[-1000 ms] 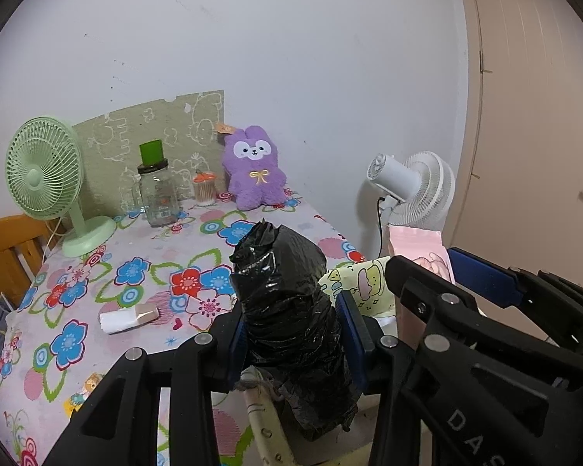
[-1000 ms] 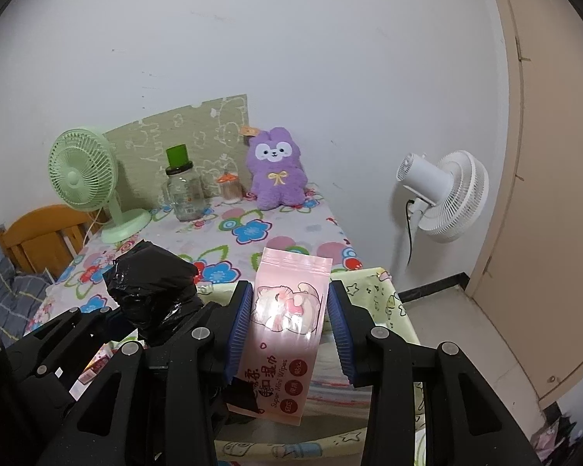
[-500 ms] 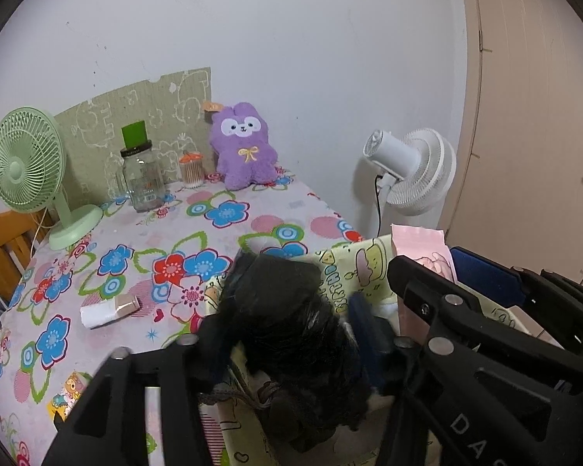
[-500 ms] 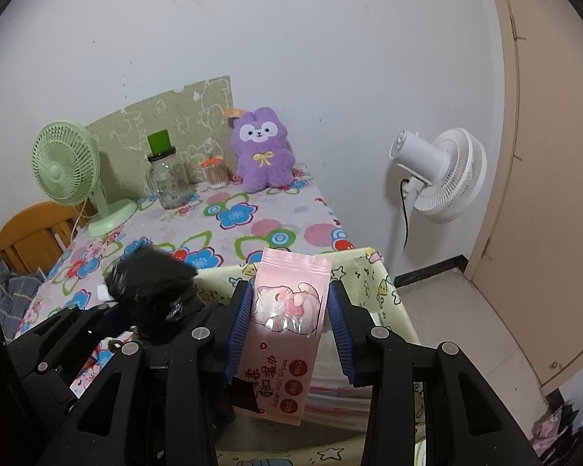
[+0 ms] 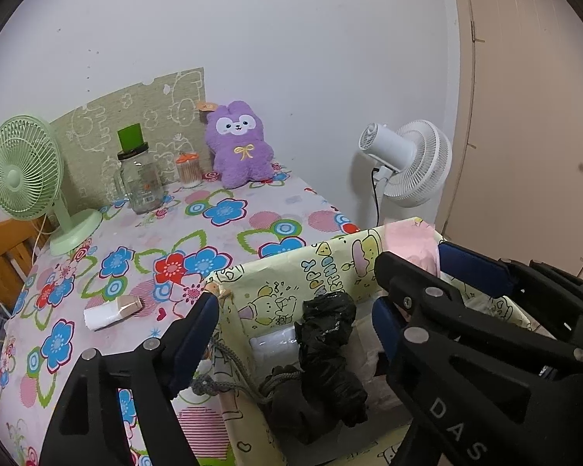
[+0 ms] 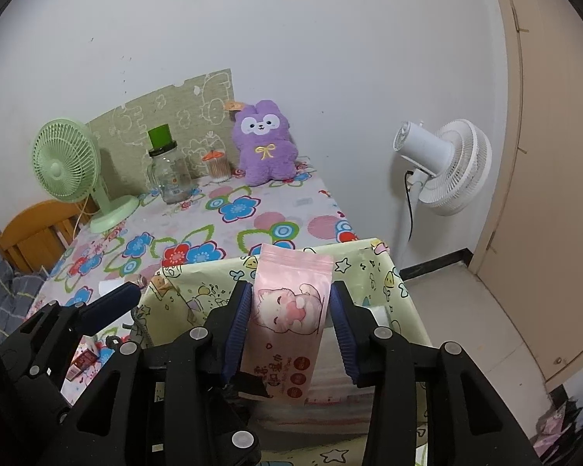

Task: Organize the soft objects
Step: 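Open the left tool over the paper box while the right tool releases the pink packet into it, then withdraw both tools from the paper box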

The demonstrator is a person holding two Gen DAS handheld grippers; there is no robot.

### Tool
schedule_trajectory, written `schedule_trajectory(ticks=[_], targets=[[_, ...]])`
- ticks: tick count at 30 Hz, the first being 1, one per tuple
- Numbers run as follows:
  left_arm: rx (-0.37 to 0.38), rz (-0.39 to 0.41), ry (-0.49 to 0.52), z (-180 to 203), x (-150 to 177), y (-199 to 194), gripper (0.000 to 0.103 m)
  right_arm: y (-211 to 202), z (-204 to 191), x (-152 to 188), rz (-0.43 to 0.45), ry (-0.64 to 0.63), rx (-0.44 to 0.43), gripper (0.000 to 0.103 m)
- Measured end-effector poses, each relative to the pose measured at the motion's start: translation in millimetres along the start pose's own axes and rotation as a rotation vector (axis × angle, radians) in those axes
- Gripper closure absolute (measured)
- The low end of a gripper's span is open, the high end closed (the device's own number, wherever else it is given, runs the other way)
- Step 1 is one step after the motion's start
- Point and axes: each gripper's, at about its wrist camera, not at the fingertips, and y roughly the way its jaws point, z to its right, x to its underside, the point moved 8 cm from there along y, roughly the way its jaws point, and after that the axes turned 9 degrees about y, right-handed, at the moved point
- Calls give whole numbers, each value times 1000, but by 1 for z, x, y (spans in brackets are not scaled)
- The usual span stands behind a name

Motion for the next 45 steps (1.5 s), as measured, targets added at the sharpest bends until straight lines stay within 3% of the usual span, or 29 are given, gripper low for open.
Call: schedule_trajectory(ticks=[1,3,9,45], targets=[[5,1,0,0,0,-1,16,-1,-1,0,1,-4,3,52],[16,11,1,2,0,-4,13,-2,-1,0,6,-4,3,33],[11,16,12,1,2,-13,7,-10,-5,0,28,-8,4,21],[-31,110,-21,-42,10,-87,4,-76,-67,3,113,-76,-23,17]])
